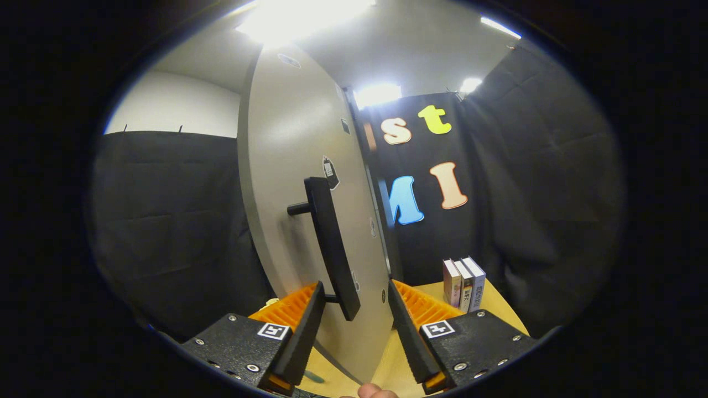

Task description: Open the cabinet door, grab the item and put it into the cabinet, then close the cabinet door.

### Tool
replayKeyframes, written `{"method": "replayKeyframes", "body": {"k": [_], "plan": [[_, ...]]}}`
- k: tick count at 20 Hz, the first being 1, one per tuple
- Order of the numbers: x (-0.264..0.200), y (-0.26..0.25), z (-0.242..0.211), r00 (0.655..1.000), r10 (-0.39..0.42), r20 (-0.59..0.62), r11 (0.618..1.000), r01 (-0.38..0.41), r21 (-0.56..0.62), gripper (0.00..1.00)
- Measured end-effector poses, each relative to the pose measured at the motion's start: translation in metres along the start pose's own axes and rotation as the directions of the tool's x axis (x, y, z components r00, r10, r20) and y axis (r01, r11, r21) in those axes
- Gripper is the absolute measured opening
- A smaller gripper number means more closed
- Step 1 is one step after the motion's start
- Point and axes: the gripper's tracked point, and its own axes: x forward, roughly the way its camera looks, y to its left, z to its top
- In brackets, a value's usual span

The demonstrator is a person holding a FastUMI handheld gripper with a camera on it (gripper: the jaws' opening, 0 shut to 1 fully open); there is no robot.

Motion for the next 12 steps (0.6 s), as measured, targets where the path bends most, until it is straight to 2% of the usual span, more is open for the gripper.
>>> {"method": "replayKeyframes", "body": {"k": [3,8,10,12], "plan": [[-0.009,-0.014,0.001,0.990,-0.119,0.079,0.993,0.120,-0.008,0.85],[-0.035,-0.043,-0.005,0.927,-0.337,0.162,0.941,0.336,0.035,0.85],[-0.041,-0.041,-0.018,0.914,-0.370,0.163,0.929,0.359,0.094,0.86],[-0.050,-0.032,-0.038,0.905,-0.396,0.159,0.917,0.379,0.125,0.94]]}}
